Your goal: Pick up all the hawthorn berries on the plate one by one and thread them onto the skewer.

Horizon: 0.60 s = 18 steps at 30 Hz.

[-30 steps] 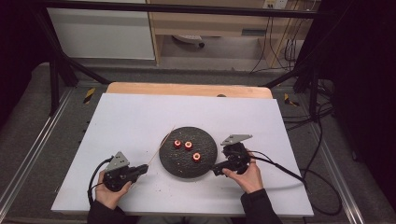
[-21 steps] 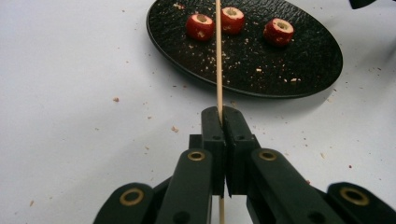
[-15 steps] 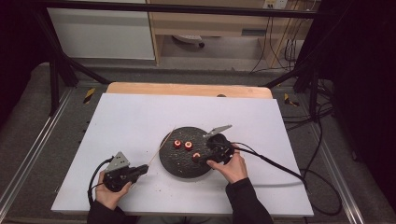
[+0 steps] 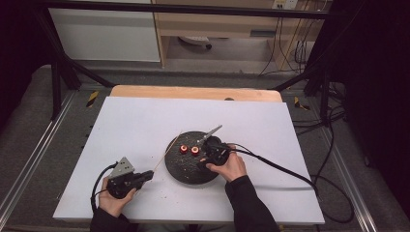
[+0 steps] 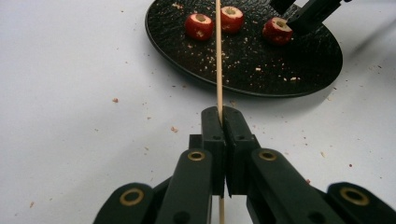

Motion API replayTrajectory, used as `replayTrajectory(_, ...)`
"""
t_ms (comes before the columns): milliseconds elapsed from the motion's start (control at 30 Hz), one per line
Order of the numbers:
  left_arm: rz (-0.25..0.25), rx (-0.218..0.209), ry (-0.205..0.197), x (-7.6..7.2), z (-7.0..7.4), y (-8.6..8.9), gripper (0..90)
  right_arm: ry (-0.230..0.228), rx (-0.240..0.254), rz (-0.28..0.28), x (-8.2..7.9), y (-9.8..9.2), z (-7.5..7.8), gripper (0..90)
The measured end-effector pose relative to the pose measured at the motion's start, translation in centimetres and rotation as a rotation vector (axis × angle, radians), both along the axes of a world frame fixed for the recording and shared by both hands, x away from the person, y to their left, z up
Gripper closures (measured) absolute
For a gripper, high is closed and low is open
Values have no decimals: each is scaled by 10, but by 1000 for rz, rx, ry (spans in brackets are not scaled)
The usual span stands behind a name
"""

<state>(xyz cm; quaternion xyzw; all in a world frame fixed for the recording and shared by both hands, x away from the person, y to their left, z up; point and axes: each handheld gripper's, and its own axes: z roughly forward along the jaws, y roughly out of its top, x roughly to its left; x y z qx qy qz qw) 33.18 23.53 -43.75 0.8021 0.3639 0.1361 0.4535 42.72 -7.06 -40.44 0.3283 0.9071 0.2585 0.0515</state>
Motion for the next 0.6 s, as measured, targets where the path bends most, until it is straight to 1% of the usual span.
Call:
replayTrajectory(133,-2,2,0,0,0,0,880,13,-21,11,3,2,-4,492)
replayTrajectory(200,-3,3,1,0,0,0,880,15,-18,15,2,3,-6,516)
replayTrajectory(233,-4,4,1,0,0,0,880,12,-25,23,3,3,-6,534)
replayTrajectory(267,-5,4,2,0,0,0,880,9,-46,34,4,3,-8,543)
replayTrajectory(367,-6,4,1,0,0,-1,880,4,-61,37,5,3,-9,568)
replayTrajectory(600,-9,4,2,0,0,-1,880,15,-65,42,6,3,-11,601)
